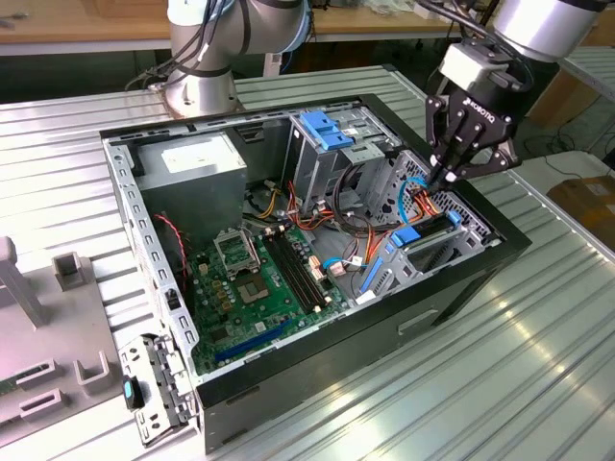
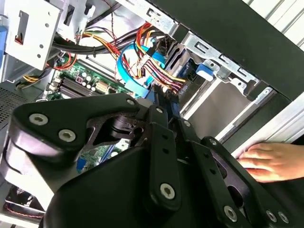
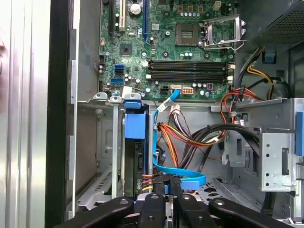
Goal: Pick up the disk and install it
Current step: 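Insert the second disk wire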
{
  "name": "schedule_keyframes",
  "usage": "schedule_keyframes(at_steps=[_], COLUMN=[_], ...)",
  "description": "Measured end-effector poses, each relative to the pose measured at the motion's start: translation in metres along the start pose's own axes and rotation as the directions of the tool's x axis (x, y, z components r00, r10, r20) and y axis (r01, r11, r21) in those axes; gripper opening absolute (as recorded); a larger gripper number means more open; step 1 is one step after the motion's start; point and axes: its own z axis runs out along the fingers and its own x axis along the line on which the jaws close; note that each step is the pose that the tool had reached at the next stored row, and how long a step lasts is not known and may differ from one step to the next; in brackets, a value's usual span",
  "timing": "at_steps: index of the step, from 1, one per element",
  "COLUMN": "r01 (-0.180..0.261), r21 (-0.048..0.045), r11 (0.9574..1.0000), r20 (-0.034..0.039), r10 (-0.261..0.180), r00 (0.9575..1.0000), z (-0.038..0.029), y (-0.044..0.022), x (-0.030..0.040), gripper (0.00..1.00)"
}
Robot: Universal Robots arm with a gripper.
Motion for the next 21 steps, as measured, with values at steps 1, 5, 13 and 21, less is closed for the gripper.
schedule_keyframes(at_steps=[1,5,13,21], r01=[0.000,0.001,0.003,-0.009], r21=[0.0010,0.0075,0.0290,0.1059], r11=[1.0000,1.0000,0.9996,0.9943], r20=[0.0106,0.0231,0.0784,0.0802], r10=[0.000,-0.001,-0.005,0.000], r00=[0.9999,0.9997,0.9969,0.9968], z=[0.0007,0.0029,0.0072,0.0114], y=[0.0002,0.0064,0.0120,0.0235], x=[0.0038,0.0100,0.0296,0.0309], gripper=[0.16,0.16,0.16,0.16])
